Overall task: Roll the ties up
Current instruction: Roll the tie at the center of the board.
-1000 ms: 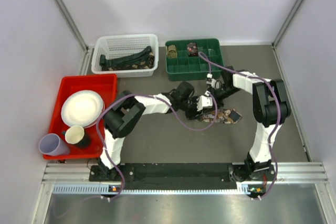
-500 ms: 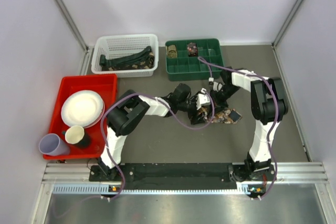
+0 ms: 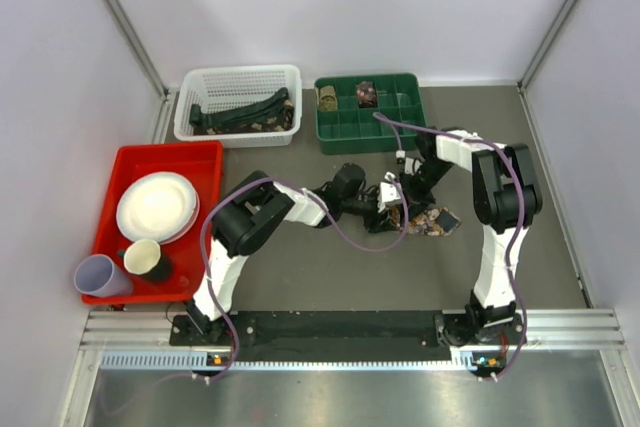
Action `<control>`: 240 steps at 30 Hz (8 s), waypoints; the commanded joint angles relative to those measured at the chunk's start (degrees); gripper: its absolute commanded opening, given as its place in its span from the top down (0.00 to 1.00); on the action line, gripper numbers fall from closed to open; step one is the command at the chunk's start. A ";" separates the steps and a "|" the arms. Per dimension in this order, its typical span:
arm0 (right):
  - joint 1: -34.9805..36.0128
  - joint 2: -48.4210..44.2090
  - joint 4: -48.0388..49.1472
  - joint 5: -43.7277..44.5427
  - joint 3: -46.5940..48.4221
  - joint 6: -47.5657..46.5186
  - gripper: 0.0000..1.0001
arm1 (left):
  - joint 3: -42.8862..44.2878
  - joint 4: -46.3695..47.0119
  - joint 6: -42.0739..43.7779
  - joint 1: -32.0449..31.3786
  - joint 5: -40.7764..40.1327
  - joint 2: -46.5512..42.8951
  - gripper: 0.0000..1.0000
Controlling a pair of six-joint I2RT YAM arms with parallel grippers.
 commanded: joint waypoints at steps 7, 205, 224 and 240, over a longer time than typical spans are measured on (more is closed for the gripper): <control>1.56 2.89 6.95 -6.14 2.68 -3.74 0.86 | -0.23 -20.41 5.03 -0.15 -8.27 -0.67 0.85; 0.06 2.70 3.68 3.00 3.21 -9.28 1.00 | -7.44 -29.49 11.90 3.54 -8.00 -7.89 0.73; 0.67 -5.74 11.85 -24.96 -3.90 -0.84 0.44 | -4.02 -33.97 12.70 2.22 -10.12 -4.81 0.67; 1.55 -0.47 13.70 -7.12 -4.17 -1.90 1.00 | -6.03 -25.99 7.26 3.72 -2.32 -8.06 0.24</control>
